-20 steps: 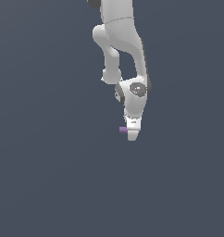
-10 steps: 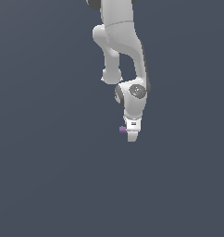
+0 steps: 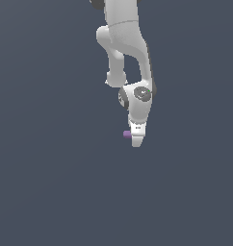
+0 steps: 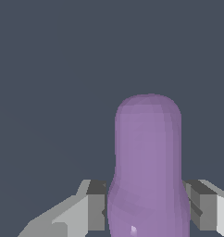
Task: Pick up the object and move it to a goal position.
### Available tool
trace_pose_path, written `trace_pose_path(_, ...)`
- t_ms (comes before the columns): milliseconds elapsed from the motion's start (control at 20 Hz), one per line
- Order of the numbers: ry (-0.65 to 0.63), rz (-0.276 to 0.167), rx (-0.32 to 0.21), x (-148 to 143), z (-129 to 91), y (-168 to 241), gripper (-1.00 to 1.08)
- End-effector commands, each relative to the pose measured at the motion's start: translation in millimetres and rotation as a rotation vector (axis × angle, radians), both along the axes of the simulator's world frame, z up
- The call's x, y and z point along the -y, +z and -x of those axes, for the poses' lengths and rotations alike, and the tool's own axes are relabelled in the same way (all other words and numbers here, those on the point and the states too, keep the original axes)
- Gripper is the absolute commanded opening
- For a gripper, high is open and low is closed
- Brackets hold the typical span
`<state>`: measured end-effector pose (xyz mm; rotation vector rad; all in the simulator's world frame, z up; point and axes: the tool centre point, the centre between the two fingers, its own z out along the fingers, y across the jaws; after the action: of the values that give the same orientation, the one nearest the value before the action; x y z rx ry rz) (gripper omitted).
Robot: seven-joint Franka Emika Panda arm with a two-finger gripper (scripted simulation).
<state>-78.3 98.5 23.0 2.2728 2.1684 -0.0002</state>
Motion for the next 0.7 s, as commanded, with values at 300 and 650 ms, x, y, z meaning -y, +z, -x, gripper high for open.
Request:
trace_pose_path(300,-0.001,0.001,0.001,32,0,30,-1.00)
trace_pose_path(650,0.000,0.001,0.000,81,0,76,-1.00)
